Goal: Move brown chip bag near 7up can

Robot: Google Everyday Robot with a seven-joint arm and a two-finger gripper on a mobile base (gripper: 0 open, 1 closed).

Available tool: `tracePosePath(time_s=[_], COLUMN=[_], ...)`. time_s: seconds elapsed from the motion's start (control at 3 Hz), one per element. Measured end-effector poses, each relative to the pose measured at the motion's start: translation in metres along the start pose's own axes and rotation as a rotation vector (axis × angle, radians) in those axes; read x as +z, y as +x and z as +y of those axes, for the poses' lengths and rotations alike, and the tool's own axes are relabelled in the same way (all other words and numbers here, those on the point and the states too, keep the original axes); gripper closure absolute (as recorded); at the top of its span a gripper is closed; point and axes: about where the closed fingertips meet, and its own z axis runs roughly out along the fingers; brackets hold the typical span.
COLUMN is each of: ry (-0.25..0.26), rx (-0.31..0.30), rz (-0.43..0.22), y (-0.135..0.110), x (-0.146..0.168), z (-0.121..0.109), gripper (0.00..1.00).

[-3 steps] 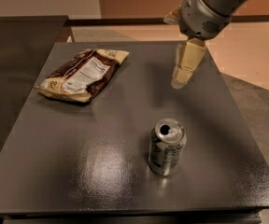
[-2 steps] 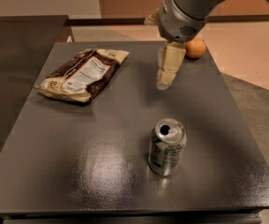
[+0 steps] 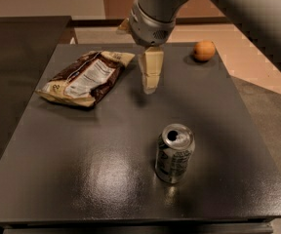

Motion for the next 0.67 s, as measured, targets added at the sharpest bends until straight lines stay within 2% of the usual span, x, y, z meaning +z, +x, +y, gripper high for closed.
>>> tracePosePath(time_s=[0.67], ry=[-0.072], rx=[-0.169], rz=[-0.042], y=[-0.067], x=[0.038], z=[-0.024], gripper=[0.0])
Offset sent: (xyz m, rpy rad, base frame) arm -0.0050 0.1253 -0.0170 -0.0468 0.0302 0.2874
